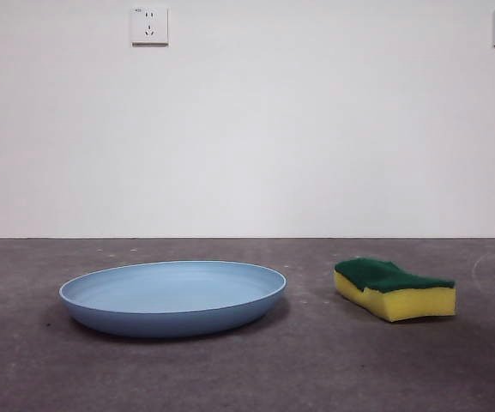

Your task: Pick up the plate,pick up the cloth,clean the plate with the cloth

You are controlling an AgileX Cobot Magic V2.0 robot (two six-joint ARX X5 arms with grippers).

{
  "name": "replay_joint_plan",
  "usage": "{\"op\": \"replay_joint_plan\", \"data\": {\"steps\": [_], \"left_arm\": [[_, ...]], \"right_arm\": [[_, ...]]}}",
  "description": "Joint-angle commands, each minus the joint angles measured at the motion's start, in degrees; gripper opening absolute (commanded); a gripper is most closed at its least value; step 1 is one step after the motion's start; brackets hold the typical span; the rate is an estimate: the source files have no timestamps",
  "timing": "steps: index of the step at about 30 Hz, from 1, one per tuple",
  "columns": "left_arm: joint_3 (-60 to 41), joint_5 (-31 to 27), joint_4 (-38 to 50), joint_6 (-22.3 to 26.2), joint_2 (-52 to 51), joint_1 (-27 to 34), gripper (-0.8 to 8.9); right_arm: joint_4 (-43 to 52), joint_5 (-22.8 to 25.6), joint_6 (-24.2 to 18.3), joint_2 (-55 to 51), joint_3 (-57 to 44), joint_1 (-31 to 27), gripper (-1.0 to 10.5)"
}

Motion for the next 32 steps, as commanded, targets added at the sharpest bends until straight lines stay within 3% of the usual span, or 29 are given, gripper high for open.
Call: {"op": "replay_joint_plan", "data": {"steps": [1, 7, 13, 18, 22, 26, 29, 32], "left_arm": [[3.02, -0.09, -1.46, -2.93, 0.72, 0.15, -0.06], [10.38, -0.02, -5.51, -3.50, 7.04, 0.15, -0.06], [19.50, 0.50, -9.31, -4.26, 17.75, 0.15, -0.06], [27.96, 6.67, -10.82, -3.98, 28.17, 0.13, -0.06], [34.51, 13.66, -12.92, -2.45, 36.92, 0.13, -0.05], [39.82, 20.09, -16.11, -0.98, 44.39, 0.11, 0.00], [42.47, 24.90, -17.62, 0.11, 48.85, -0.04, 0.12], [42.75, 27.82, -16.72, 0.04, 51.45, -0.15, 2.01]], "right_arm": [[0.76, 0.11, 3.78, 1.73, 3.85, 0.04, -0.1], [-0.46, -0.28, 4.39, 9.90, 13.57, 0.04, -0.1], [-7.63, -0.59, 4.13, 21.18, 26.03, 0.04, -0.1], [-13.35, -7.10, 1.73, 30.80, 34.77, 0.04, -0.1], [-18.47, -15.12, -1.33, 38.58, 40.22, 0.04, -0.1], [-22.75, -23.43, -5.31, 45.70, 43.28, 0.04, 0.0], [-23.39, -26.38, -6.03, 50.01, 43.60, 0.07, 0.1], [-23.71, -26.93, -6.40, 52.92, 43.60, 0.09, 1.4]]}}
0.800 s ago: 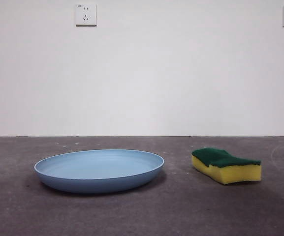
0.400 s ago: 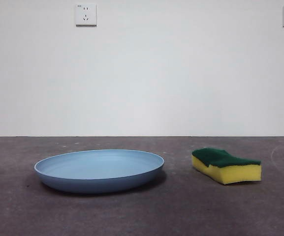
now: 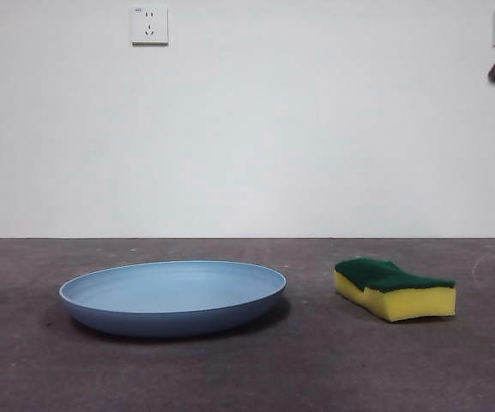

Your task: Pick up the plate,pick up the cloth,clean the plate with the cloth

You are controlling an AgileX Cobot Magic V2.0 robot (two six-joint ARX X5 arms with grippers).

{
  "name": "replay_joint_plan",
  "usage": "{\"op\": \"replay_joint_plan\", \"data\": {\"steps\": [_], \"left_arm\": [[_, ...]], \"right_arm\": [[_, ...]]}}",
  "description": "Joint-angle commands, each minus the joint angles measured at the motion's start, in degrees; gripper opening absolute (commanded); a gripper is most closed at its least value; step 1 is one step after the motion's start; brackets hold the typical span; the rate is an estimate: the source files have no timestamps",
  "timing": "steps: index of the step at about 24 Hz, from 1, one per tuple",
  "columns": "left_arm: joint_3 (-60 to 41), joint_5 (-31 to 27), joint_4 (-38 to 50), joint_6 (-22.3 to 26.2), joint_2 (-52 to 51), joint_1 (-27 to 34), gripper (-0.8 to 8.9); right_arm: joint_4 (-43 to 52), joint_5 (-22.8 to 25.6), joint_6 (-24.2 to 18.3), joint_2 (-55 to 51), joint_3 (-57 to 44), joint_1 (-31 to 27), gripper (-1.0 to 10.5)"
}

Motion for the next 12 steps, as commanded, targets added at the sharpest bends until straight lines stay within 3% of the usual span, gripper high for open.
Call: {"op": "replay_joint_plan", "data": {"steps": [1, 3, 5, 9, 12], "left_arm": [[0.02, 1.60, 0.44, 1.25, 1.88, -0.24, 2.61], [0.02, 1.73, 0.39, 1.14, 3.30, -0.42, 3.27], [0.02, 2.32, 0.33, 0.96, 4.39, -0.66, 3.26], [0.63, 0.87, 1.62, 0.02, 8.28, -2.91, 3.27], [5.16, -6.16, -1.18, 1.66, 14.19, -5.90, 3.27]], "right_arm": [[0.07, -0.37, -1.33, 1.92, 0.13, 0.07, 2.1], [-0.24, -0.37, -1.33, 2.99, 0.13, 0.07, 3.8], [-0.28, -0.20, -1.33, 3.45, 0.13, 0.07, 4.9], [-0.20, -0.20, -1.31, 3.50, 0.13, 0.07, 4.9], [-0.20, -0.20, -1.31, 3.50, 0.13, 0.07, 4.8]]}}
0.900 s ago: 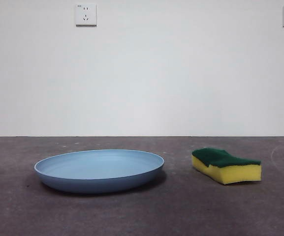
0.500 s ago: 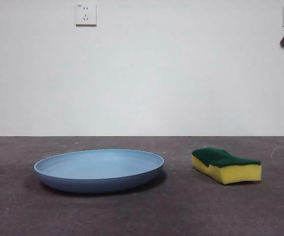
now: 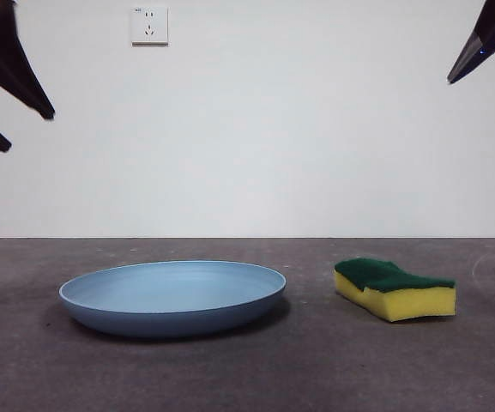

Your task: Pick up the plate,pick up the cloth,clean the plate with the cloth

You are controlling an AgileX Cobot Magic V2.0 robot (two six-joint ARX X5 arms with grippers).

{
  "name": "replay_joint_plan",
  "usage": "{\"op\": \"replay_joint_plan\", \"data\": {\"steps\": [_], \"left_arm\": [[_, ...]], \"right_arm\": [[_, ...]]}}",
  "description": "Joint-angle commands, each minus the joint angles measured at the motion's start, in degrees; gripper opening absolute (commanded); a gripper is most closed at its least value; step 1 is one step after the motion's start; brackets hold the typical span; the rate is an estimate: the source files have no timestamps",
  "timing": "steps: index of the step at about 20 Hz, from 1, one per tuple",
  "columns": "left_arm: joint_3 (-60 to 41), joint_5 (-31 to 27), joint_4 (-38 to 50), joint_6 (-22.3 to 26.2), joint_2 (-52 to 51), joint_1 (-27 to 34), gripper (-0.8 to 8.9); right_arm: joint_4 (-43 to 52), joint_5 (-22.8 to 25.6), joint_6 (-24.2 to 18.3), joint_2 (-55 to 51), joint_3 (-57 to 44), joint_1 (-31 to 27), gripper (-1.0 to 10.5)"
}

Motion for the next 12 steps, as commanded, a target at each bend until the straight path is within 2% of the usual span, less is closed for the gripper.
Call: {"op": "replay_joint_plan", "data": {"steps": [1, 3, 6, 12], "left_arm": [[4.33, -5.66, -2.19, 2.21, 5.14, -2.36, 3.27], [8.35, -9.35, -4.35, 3.80, 10.40, -4.22, 3.25], [11.98, -9.99, -4.44, 4.22, 17.68, -6.38, 3.25], [12.81, -14.69, -1.51, 4.42, 28.70, -10.03, 3.24]], "right_arm": [[0.20, -0.09, -0.66, 0.07, 0.13, 0.07, 4.7], [0.17, -0.09, -0.66, 0.07, 0.13, 0.07, 4.7], [0.13, -0.09, -0.66, 0.04, 0.13, 0.07, 4.7], [0.15, -0.09, -0.66, 0.04, 0.13, 0.07, 4.7]]}}
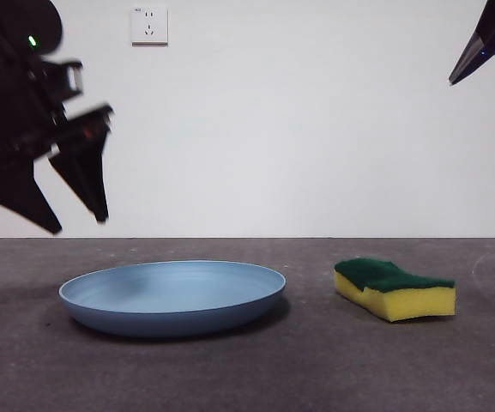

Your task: Pick up the plate,pick up the cloth,clean the plate with the cloth

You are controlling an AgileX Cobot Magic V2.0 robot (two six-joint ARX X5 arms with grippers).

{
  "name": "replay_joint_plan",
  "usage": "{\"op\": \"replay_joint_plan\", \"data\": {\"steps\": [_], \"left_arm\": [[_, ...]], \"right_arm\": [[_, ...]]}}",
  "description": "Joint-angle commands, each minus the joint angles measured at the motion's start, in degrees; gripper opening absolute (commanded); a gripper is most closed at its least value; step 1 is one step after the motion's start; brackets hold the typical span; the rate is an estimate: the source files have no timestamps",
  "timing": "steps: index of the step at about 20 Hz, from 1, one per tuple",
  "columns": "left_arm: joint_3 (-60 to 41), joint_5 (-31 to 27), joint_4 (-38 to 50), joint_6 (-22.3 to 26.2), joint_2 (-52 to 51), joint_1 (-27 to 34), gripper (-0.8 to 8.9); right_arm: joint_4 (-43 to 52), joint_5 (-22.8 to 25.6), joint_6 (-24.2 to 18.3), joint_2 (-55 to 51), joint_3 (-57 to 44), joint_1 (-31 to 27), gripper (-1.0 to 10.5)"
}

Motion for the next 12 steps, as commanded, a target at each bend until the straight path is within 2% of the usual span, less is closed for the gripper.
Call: {"op": "replay_joint_plan", "data": {"steps": [1, 11, 12], "left_arm": [[-0.09, -0.55, 1.46, 0.83, 3.08, -1.07, 3.23], [-0.09, -2.86, 3.58, 0.83, 11.32, -2.62, 3.08], [-0.09, -3.10, 3.65, 0.87, 11.34, -2.60, 2.41]], "right_arm": [[0.17, -0.09, -0.66, 0.04, 0.13, 0.07, 4.7], [0.17, -0.09, -0.63, 0.04, 0.13, 0.07, 4.7], [0.17, -0.09, -0.63, 0.04, 0.13, 0.07, 4.7]]}}
